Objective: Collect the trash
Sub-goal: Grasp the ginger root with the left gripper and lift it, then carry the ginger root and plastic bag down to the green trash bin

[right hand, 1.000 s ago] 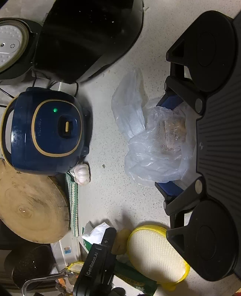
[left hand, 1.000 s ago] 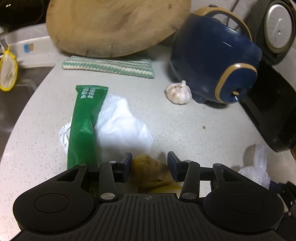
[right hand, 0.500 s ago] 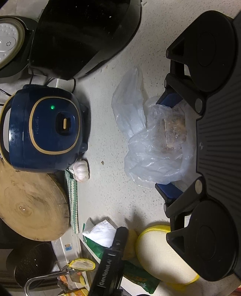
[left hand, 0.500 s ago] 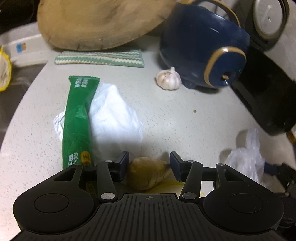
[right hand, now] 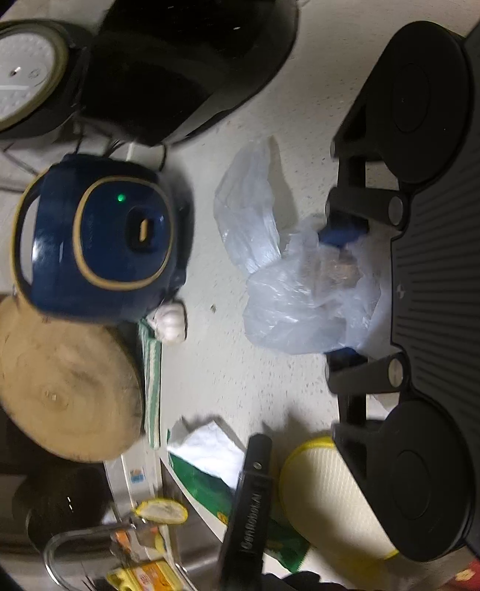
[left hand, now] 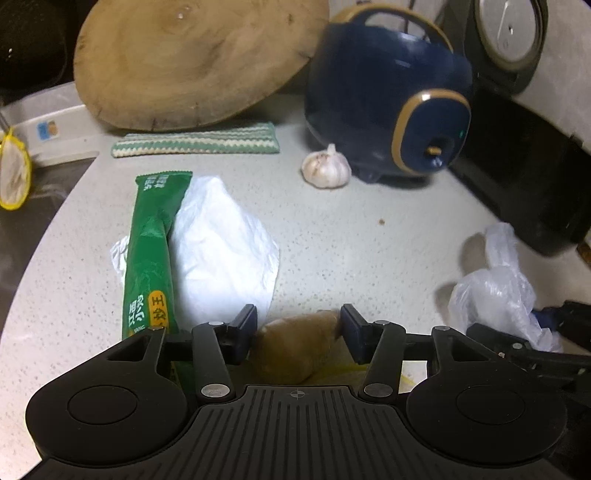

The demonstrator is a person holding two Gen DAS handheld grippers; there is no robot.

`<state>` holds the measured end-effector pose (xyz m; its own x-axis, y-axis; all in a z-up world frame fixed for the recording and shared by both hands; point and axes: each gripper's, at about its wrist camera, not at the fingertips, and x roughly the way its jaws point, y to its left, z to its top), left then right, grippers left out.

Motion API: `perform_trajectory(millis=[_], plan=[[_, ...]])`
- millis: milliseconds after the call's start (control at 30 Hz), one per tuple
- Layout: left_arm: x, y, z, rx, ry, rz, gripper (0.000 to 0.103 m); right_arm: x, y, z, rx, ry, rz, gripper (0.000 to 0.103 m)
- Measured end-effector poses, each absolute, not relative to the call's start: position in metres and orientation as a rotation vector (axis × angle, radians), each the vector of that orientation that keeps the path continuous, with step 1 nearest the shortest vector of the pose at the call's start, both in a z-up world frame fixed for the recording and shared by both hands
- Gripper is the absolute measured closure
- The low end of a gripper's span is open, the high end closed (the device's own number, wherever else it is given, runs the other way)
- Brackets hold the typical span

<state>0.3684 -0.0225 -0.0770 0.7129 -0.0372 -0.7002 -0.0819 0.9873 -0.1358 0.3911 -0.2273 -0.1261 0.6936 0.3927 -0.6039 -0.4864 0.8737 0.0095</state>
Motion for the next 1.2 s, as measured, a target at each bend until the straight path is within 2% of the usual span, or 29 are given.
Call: perform_trajectory(millis=[100, 400, 567, 867, 1200], plan=[[0.358, -0.016, -0.066, -0.190, 0.719, 0.016, 0.048, 0.387, -0.230, -0.118, -0.139, 0.628, 0.486, 0.073], [0.282, 0.046, 0.009, -0.311, 0.471, 0.009, 0.049, 0.332, -0.230, -0.063, -0.116, 0.483, 0.460, 0.074], [0.214, 0.096, 0.027, -0.331, 0.414, 0.048, 0.049, 0.283, -0.201, -0.047, -0.096, 0.467, 0.531, 0.074], [0.072, 0.168, -0.011, -0.374, 0.507, 0.141, 0.049, 0.165, -0.129, -0.051, -0.127, 0.510, 0.646, 0.074], [-0.043, 0.252, -0.080, -0.345, 0.711, 0.410, 0.049, 0.077, -0.111, -0.122, -0.252, 0.792, 0.633, 0.074]])
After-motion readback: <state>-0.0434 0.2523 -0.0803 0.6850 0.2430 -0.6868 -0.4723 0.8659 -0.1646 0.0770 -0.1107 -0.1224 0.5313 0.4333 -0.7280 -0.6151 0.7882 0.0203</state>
